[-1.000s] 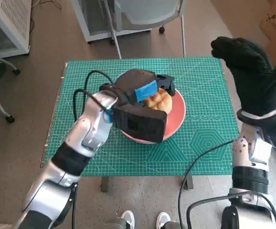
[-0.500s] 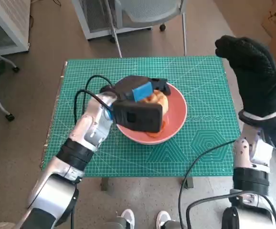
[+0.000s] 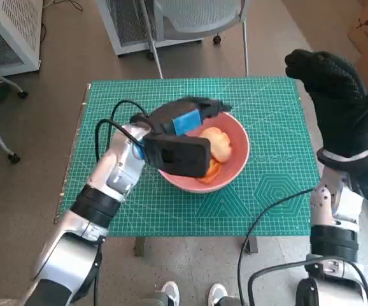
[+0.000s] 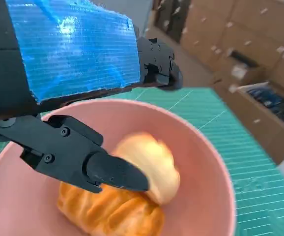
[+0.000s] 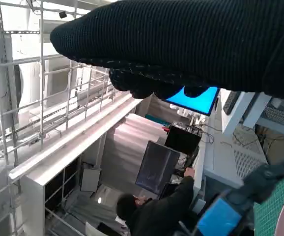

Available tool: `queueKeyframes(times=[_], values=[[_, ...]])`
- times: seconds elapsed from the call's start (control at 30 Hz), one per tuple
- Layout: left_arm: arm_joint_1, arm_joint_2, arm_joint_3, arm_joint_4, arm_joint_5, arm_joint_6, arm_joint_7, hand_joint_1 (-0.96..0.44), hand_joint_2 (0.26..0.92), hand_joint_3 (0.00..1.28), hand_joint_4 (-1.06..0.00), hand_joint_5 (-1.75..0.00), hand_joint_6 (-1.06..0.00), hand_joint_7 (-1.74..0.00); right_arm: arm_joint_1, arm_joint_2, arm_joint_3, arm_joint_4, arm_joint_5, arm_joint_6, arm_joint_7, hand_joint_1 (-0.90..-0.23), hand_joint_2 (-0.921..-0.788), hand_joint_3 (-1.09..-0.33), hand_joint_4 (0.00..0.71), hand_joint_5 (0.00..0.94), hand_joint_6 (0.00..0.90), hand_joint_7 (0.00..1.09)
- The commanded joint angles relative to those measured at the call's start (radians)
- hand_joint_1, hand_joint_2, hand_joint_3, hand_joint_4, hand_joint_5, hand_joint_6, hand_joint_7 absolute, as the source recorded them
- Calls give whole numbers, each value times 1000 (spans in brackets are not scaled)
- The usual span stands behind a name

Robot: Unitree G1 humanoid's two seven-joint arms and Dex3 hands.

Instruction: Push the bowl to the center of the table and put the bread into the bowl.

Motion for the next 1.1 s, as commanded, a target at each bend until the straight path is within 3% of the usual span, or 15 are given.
queueKeyframes(times=[0.03, 0.33, 0.57, 0.67, 0.83, 1.1], values=[[21, 10, 65, 23, -98, -64, -22, -868, 921, 243, 1, 1, -72, -176, -6, -2, 4, 23, -10, 3, 2, -655, -921, -647, 292, 1, 401, 3], [52, 4, 254, 72, -367, -231, -71, -847, 921, 338, 1, 1, -67, -182, -41, -18, 1, 65, -23, -9, 1, -654, -921, -642, 295, 2, 399, 2], [59, -64, 444, 114, -608, -393, -50, -816, 921, 481, 1, 1, -60, -187, -113, -43, -26, 136, -6, 22, -1, -653, -921, -638, 299, 3, 390, 0], [68, -91, 490, 76, -680, -403, -43, -796, 921, 533, 1, 1, -19, -248, -140, -43, -35, 159, -1, 32, -9, -656, -921, -636, 302, 4, 387, 1], [92, -104, 526, 5, -735, -369, -24, -768, 921, 537, 1, 1, -2, -257, -170, -30, -36, 186, -22, 30, -44, -664, -921, -638, 306, 5, 389, 2], [145, -92, 517, -93, -729, -328, -14, -729, 921, 491, 1, 1, 1, -244, -178, -18, -22, 201, -45, 28, -68, -654, -921, -642, 304, 3, 390, 3]])
